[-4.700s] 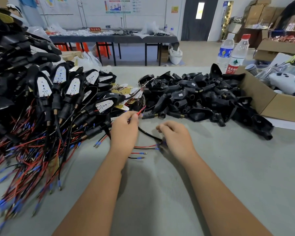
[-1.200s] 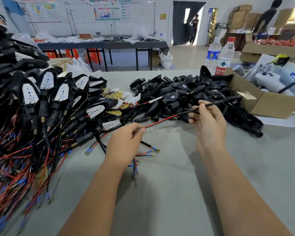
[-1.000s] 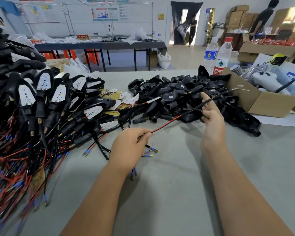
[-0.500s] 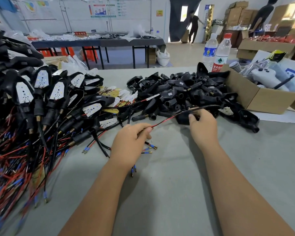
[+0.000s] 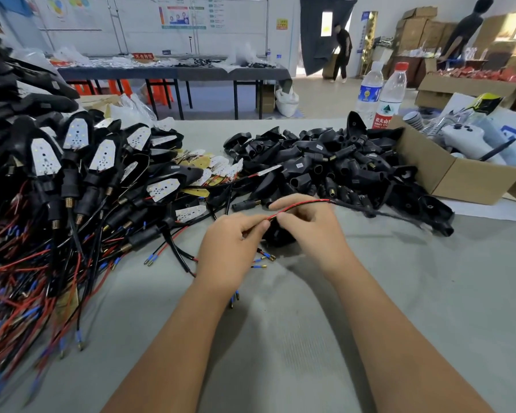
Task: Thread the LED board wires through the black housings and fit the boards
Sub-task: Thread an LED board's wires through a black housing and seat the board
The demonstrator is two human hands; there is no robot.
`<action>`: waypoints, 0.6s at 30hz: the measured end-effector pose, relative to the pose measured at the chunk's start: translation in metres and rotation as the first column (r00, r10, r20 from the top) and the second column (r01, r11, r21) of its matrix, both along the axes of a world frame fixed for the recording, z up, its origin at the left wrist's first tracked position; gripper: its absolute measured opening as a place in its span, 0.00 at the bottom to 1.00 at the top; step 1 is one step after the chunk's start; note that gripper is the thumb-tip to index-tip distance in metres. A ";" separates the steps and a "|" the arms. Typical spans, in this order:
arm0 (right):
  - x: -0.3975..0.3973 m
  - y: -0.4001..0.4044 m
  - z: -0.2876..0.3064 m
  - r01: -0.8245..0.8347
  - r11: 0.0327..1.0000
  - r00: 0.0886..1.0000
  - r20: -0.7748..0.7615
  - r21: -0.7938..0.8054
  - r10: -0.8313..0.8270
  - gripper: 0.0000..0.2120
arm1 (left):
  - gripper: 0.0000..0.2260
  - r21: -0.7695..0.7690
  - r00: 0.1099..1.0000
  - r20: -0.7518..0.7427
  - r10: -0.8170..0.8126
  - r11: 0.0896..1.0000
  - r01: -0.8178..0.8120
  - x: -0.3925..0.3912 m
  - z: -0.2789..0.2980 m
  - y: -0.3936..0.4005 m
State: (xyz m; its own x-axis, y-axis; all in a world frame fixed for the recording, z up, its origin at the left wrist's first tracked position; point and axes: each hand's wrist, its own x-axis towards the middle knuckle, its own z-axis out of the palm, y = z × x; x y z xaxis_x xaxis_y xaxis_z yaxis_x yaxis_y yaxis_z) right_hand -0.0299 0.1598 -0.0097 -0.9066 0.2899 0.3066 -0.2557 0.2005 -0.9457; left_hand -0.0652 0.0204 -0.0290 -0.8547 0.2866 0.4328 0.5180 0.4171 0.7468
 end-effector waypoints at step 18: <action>-0.007 0.012 -0.010 0.290 0.953 0.947 0.116 0.090 -0.299 0.09 | 0.15 -0.352 0.993 0.007 0.121 0.929 -0.111 -0.009 -0.014 0.004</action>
State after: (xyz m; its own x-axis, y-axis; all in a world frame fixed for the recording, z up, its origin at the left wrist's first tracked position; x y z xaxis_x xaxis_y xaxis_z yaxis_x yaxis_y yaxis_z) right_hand -0.0370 0.1714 -0.0202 -0.8167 0.5317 0.2241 -0.0542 0.3160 -0.9472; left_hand -0.0742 0.0243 -0.0433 -0.9013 0.3141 0.2983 0.4316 0.7108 0.5554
